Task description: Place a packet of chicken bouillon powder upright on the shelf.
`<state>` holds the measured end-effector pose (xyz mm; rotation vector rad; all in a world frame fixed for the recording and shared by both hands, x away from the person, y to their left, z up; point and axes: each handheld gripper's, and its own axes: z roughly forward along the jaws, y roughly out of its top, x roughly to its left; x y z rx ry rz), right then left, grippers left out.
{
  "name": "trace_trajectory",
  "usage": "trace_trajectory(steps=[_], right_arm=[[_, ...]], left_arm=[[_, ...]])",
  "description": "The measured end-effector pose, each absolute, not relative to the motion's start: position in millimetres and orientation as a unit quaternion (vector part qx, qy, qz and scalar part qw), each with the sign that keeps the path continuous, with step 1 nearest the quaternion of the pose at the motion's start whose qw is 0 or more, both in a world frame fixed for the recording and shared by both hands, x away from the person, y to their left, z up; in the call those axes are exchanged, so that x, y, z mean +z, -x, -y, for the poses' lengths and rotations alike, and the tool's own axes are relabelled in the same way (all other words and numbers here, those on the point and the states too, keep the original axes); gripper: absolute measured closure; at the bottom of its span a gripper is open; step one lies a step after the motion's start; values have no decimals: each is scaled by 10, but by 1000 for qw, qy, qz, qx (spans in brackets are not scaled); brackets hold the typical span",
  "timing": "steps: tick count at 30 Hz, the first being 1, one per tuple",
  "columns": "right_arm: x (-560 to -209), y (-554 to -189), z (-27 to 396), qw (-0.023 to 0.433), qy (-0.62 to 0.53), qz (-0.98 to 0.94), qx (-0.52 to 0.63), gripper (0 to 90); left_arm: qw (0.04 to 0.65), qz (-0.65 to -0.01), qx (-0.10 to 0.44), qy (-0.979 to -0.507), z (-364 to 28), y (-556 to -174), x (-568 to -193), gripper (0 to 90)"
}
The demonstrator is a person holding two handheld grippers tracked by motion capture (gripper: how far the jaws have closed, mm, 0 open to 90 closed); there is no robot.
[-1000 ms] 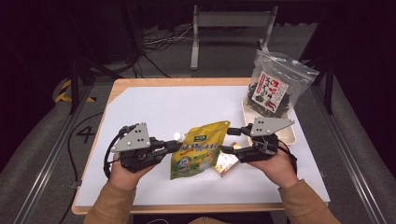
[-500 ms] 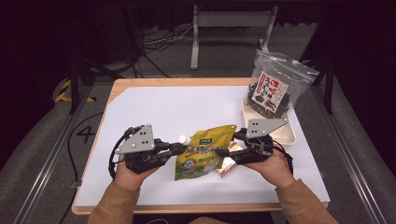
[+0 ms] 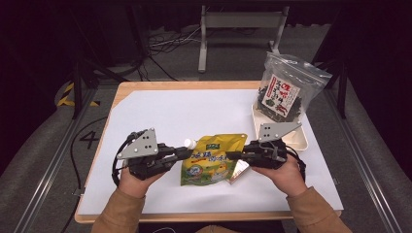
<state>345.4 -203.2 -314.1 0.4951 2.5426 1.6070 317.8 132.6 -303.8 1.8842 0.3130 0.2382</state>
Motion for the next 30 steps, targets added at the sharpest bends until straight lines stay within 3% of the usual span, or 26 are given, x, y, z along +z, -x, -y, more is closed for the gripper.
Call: trace_trajectory(steps=[11, 17, 18, 30], right_arm=[[-3077, -3411, 2042, 40, -191, -827, 528, 866], [-3004, -3361, 2081, 48, -189, -826, 528, 871], [-3004, -3361, 2081, 48, -189, -826, 528, 871], [-2713, -3291, 2380, 108, -198, -809, 543, 876]], left_arm=[[578, -150, 103, -795, -1342, -3202, -3068, 831], [590, -164, 104, -784, -1380, -3242, -3089, 747], [590, -164, 104, -784, -1380, -3242, -3089, 698], [585, -192, 116, -779, -1426, -3282, -3140, 567]])
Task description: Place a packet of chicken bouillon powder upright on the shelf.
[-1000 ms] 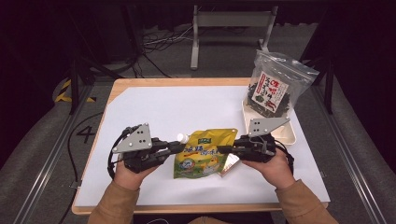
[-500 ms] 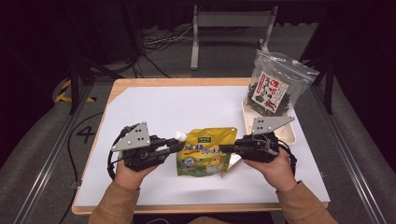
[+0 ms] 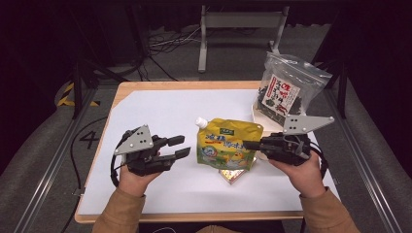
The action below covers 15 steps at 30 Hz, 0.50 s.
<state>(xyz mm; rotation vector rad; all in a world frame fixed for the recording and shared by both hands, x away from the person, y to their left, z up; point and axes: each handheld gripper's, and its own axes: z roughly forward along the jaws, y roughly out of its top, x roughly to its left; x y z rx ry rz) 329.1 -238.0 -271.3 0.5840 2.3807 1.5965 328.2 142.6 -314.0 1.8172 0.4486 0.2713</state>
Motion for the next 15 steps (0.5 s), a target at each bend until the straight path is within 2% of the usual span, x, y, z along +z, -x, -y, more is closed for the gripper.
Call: trace_trajectory(steps=[6, 11, 15], right_arm=[[-2568, -3339, 2539, 131, -207, -808, 536, 876], [-2502, -3409, 2653, 148, -221, -810, 523, 876], [-2447, -3453, 2751, 161, -231, -808, 517, 877]], left_arm=[[580, -212, 119, -778, -1442, -3314, -3167, 509], [573, -228, 140, -774, -1460, -3327, -3179, 394], [571, -240, 148, -771, -1500, -3343, -3193, 375]])
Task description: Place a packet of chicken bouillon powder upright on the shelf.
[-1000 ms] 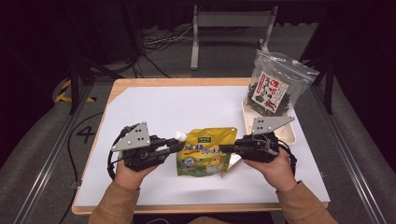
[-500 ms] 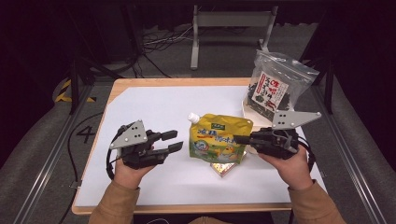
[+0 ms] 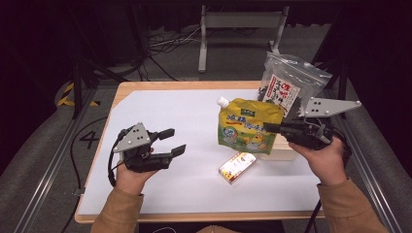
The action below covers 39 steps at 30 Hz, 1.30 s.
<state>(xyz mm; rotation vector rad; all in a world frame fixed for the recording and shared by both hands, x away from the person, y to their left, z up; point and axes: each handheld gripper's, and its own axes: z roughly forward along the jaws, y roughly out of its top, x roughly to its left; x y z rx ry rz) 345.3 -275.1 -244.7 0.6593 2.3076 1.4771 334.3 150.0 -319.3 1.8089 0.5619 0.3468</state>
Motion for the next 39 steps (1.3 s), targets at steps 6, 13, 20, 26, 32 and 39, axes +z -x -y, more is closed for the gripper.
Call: trace_trajectory(steps=[6, 13, 20, 26, 32, 39], right_arm=[[-2359, -3484, 2854, 179, -240, -809, 506, 876], [-2284, -3503, 2943, 199, -242, -813, 491, 876], [-2270, -3534, 3074, 212, -260, -809, 482, 876], [-2280, -3587, 3193, 221, -290, -801, 475, 876], [-2290, -3629, 3277, 231, -307, -795, 469, 876], [-2331, -3690, 3391, 234, -317, -797, 458, 876]], left_arm=[[562, -253, 145, -774, -1541, -3370, -3234, 339], [555, -265, 153, -774, -1580, -3389, -3251, 314], [553, -266, 151, -775, -1606, -3393, -3267, 301], [546, -275, 149, -777, -1626, -3407, -3272, 300], [539, -283, 148, -779, -1654, -3426, -3286, 301], [541, -284, 143, -779, -1651, -3453, -3333, 297]])
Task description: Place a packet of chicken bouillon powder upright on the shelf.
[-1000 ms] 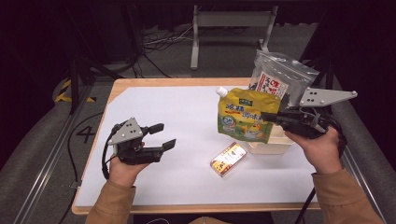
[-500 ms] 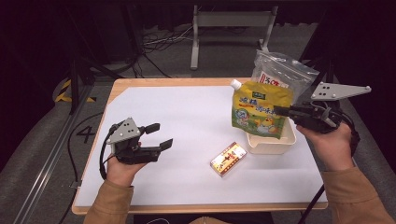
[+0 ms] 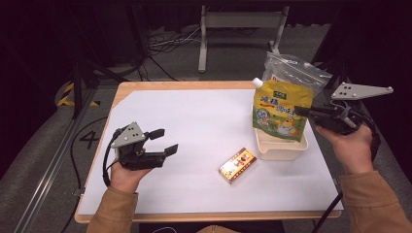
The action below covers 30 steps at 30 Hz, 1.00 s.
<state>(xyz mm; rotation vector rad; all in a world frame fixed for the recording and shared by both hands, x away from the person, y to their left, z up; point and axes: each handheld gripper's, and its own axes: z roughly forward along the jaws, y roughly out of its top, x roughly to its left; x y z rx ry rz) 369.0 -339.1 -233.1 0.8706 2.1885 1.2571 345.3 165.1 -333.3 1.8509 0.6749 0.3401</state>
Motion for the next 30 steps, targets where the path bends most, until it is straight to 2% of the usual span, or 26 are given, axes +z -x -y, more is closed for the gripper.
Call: trace_trajectory(steps=[30], right_arm=[[-2568, -3985, 3504, 218, -335, -820, 410, 875]], left_arm=[[542, -298, 142, -773, -1718, -3485, -3368, 291]])
